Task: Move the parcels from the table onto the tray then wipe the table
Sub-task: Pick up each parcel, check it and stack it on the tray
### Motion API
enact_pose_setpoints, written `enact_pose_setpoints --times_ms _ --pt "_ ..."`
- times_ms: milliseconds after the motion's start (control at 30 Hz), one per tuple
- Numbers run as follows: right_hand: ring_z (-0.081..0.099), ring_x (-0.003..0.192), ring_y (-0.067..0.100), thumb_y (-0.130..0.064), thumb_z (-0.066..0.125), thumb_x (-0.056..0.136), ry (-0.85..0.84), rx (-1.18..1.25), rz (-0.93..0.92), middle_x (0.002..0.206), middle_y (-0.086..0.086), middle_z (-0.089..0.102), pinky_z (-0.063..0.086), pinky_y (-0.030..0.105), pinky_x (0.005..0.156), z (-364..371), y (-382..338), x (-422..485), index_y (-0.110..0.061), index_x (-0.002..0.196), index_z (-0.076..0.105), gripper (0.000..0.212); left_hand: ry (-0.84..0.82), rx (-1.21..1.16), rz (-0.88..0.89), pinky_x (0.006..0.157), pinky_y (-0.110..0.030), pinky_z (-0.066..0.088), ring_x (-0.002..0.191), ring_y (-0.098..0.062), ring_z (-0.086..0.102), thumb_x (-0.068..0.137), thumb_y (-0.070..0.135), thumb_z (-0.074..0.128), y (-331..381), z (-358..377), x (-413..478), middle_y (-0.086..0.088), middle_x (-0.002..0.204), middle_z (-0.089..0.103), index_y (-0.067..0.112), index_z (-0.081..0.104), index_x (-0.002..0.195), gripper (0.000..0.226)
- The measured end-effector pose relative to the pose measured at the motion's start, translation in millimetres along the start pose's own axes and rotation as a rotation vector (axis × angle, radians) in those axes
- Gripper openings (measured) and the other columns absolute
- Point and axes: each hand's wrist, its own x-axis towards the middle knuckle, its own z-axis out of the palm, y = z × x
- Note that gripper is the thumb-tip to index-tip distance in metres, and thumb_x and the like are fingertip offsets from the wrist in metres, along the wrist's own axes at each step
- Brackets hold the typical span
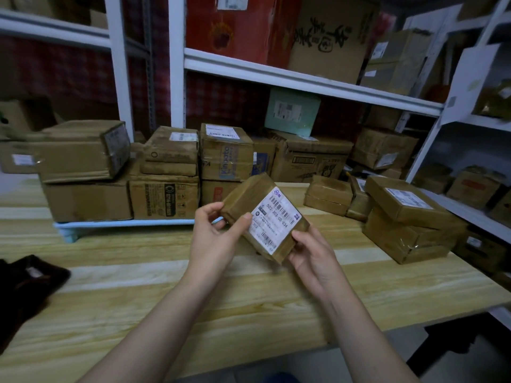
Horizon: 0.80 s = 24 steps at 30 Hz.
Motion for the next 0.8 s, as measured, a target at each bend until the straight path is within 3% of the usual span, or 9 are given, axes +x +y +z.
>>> enact_pose_setpoints --times_ms 100,200,300,433,600,667,733,800 --pt "0.070 0.102 0.019 0.006 0.050 0.093 -0.017 -0.072 -0.008 0.117 0.013 0.072 0.054 0.041 0.094 18 -2 -6 -0.002 0.132 0.056 0.041 0.021 -0.002 0.032 0.100 -0.041 0.048 0.114 -0.019 0.060 0.064 0.030 0.085 10 -14 -2 0.000 0.120 0.060 0.034 0.049 0.105 0.055" --pt "0.068 0.101 0.019 0.007 0.048 0.093 -0.054 -0.108 -0.019 0.114 0.011 0.072 0.055 0.034 0.088 40 -3 -12 -0.005 0.129 0.058 0.039 0.033 0.025 0.072 0.101 -0.042 0.048 0.114 -0.013 0.057 0.064 0.034 0.086 24 -33 -7 0.008 0.121 0.055 0.033 0.047 0.116 0.065" --pt "0.068 0.100 0.017 0.006 0.050 0.094 -0.105 -0.171 -0.032 0.120 0.012 0.070 0.055 0.028 0.081 66 -6 -16 -0.005 0.132 0.057 0.041 0.069 0.038 0.104 0.100 -0.041 0.049 0.109 -0.010 0.061 0.051 0.053 0.084 41 -53 -12 -0.003 0.129 0.051 0.039 0.047 0.119 0.079" --pt "0.070 0.097 0.012 0.002 0.054 0.095 -0.214 -0.285 -0.054 0.117 0.007 0.072 0.055 0.020 0.071 114 -10 -20 -0.007 0.133 0.058 0.038 0.183 -0.018 0.152 0.095 -0.043 0.053 0.100 -0.007 0.065 0.051 0.059 0.078 68 -88 -13 -0.007 0.127 0.054 0.038 0.051 0.117 0.074" --pt "0.068 0.113 0.023 -0.014 0.056 0.099 -0.318 -0.417 -0.098 0.123 0.009 0.071 0.057 0.032 0.091 178 -6 -14 -0.013 0.126 0.062 0.028 0.333 -0.089 0.189 0.096 -0.043 0.052 0.105 -0.009 0.061 0.071 0.053 0.073 95 -129 -5 -0.004 0.131 0.049 0.034 0.052 0.122 0.058" --pt "0.067 0.113 0.023 -0.024 0.050 0.103 -0.342 -0.408 -0.091 0.123 0.010 0.071 0.056 0.036 0.093 203 -2 -6 -0.013 0.124 0.064 0.028 0.384 -0.143 0.166 0.095 -0.044 0.052 0.109 -0.015 0.061 0.069 0.057 0.069 103 -147 1 -0.004 0.128 0.053 0.037 0.051 0.117 0.055" --pt "0.068 0.112 0.023 -0.029 0.046 0.105 -0.322 -0.433 -0.111 0.121 0.010 0.072 0.056 0.040 0.095 223 0 3 -0.011 0.125 0.065 0.033 0.422 -0.194 0.154 0.093 -0.040 0.052 0.107 -0.017 0.062 0.081 0.048 0.063 110 -162 8 -0.004 0.121 0.059 0.035 0.047 0.113 0.038" --pt "0.068 0.109 0.019 -0.026 0.049 0.104 -0.252 -0.551 -0.175 0.120 0.005 0.070 0.059 0.036 0.090 244 0 15 -0.014 0.124 0.065 0.029 0.479 -0.252 0.154 0.081 -0.032 0.051 0.095 -0.015 0.062 0.091 0.036 0.056 115 -179 16 -0.004 0.109 0.063 0.028 0.046 0.110 0.023"
